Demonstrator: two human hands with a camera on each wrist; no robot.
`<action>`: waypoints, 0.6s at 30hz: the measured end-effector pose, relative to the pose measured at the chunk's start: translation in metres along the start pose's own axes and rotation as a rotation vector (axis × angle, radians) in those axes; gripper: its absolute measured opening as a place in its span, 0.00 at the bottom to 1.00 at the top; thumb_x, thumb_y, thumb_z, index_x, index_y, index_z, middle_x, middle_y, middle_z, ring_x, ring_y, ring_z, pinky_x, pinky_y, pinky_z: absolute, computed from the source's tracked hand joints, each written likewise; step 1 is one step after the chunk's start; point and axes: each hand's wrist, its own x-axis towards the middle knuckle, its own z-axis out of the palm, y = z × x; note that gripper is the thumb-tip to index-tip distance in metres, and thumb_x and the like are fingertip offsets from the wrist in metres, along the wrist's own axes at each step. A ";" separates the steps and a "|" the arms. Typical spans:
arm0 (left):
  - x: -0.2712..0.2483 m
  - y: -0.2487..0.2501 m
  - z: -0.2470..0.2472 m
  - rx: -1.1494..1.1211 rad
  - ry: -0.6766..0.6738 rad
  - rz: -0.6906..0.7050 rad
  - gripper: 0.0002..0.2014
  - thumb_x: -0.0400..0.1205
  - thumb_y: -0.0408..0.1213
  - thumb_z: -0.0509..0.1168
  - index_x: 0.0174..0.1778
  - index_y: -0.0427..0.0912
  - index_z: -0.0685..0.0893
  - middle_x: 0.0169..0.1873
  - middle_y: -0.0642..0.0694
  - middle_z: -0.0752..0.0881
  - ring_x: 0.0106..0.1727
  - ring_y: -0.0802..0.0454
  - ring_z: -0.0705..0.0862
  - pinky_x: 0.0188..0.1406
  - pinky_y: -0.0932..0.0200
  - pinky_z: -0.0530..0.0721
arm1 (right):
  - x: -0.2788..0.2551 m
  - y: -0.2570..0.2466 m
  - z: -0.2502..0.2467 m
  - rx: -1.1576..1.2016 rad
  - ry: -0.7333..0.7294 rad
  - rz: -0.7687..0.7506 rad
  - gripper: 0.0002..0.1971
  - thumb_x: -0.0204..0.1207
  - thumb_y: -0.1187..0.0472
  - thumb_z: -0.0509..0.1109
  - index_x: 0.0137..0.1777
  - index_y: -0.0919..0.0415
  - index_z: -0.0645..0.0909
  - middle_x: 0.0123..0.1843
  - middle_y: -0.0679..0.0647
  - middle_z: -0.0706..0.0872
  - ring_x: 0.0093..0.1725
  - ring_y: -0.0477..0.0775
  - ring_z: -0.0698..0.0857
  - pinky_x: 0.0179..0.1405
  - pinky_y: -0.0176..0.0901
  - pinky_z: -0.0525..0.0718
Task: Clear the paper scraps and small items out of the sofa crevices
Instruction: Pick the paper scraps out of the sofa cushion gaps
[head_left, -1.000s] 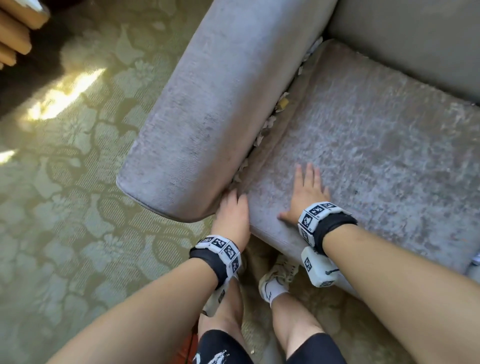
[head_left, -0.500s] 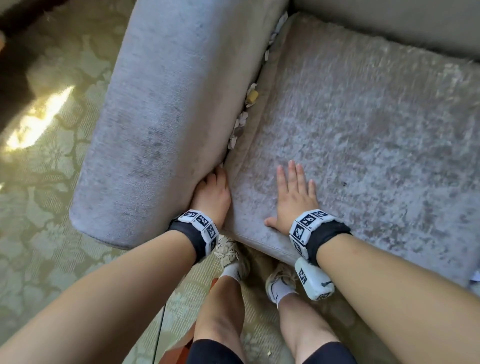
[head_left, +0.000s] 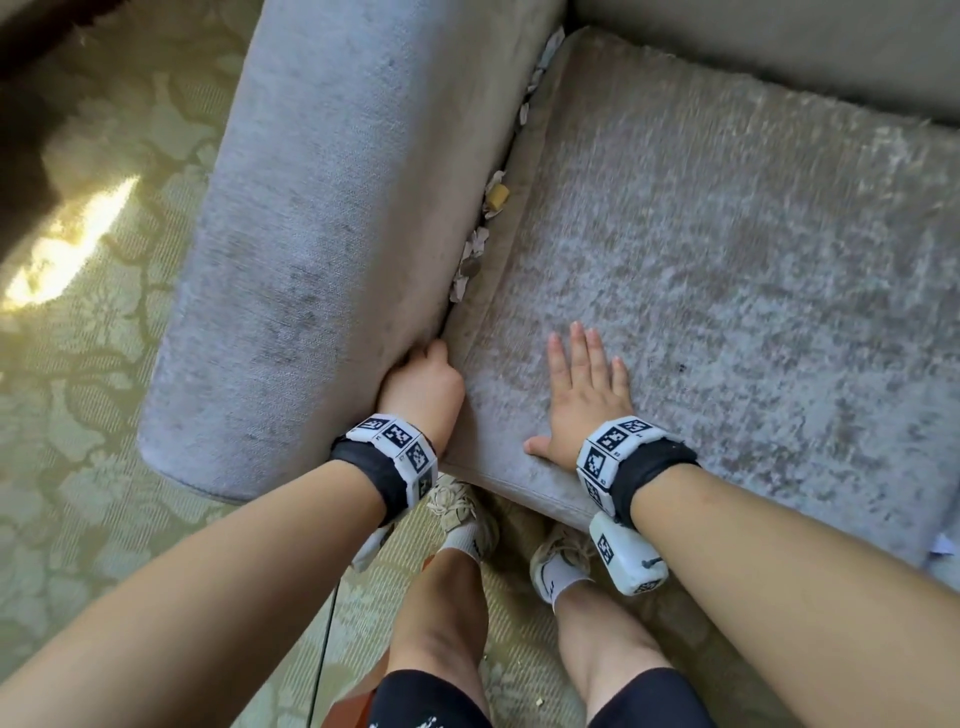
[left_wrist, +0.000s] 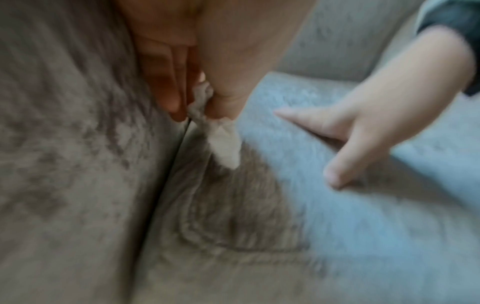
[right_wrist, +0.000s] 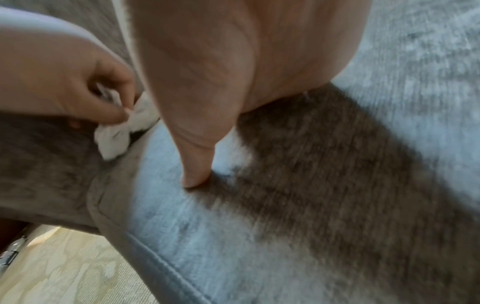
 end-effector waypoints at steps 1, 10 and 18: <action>-0.002 -0.002 -0.005 -0.107 0.027 -0.001 0.16 0.82 0.26 0.57 0.65 0.32 0.78 0.62 0.38 0.77 0.57 0.39 0.82 0.36 0.51 0.72 | -0.001 -0.001 -0.001 -0.001 0.001 0.003 0.66 0.67 0.32 0.72 0.81 0.57 0.22 0.81 0.59 0.20 0.81 0.61 0.24 0.80 0.61 0.32; -0.022 -0.015 -0.022 -1.193 0.319 -0.218 0.16 0.78 0.28 0.65 0.62 0.43 0.84 0.42 0.48 0.86 0.41 0.54 0.82 0.40 0.78 0.73 | -0.015 -0.010 -0.028 0.046 0.099 -0.025 0.59 0.70 0.37 0.73 0.85 0.56 0.33 0.86 0.59 0.35 0.85 0.62 0.39 0.84 0.59 0.47; -0.011 -0.009 -0.015 -1.321 0.277 -0.274 0.06 0.75 0.28 0.66 0.40 0.41 0.87 0.39 0.47 0.86 0.37 0.55 0.81 0.39 0.65 0.75 | 0.008 -0.028 -0.059 0.138 0.295 -0.138 0.36 0.77 0.45 0.67 0.81 0.59 0.61 0.77 0.56 0.69 0.77 0.59 0.66 0.75 0.53 0.69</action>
